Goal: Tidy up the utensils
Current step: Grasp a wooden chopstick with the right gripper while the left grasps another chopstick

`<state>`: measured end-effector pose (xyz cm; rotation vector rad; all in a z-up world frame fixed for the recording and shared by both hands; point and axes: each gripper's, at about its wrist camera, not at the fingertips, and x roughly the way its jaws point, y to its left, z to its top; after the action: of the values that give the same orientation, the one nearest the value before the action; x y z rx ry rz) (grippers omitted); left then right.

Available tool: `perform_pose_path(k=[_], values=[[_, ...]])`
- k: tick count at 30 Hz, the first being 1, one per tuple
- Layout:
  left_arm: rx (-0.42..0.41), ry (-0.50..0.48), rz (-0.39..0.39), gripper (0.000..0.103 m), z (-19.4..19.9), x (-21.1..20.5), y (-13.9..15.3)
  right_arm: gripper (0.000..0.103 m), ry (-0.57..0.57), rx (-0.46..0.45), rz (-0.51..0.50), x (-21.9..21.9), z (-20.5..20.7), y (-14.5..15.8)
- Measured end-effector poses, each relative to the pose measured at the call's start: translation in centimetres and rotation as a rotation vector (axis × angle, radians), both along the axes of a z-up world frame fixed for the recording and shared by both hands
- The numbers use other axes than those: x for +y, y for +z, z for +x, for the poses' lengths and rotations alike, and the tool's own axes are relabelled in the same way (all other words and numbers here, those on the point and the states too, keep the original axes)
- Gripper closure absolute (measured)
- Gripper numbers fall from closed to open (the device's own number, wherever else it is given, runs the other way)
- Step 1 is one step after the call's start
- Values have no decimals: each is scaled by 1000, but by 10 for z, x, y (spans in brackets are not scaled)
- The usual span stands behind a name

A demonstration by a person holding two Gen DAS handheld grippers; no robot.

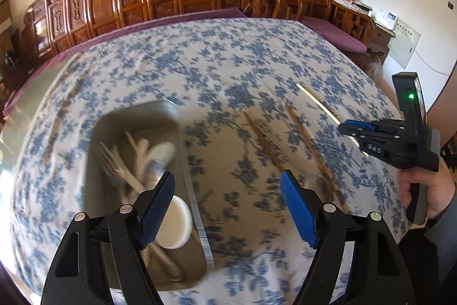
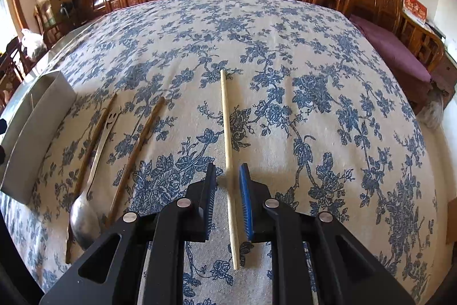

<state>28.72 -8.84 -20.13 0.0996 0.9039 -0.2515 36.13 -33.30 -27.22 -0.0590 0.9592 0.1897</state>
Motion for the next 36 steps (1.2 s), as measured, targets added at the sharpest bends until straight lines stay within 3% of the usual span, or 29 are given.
perform_pose_path(k=[2,15,28,31,36], values=[[18,-11,-2,35,1,-9,-6,97,8,-5,-8,1,0,-1],[98,-57,15,73,21,-60,-34,97,-10,-5,58,-9,3,-1],[144,-49,87,85,31,-76,-62,97,-14,-11,85,-9,6,2],[138,-58,104,94,30,-76,-65,97,-16,-14,89,-9,7,3],[131,-52,120,98,27,-71,-65,97,-16,-21,87,-8,6,4]])
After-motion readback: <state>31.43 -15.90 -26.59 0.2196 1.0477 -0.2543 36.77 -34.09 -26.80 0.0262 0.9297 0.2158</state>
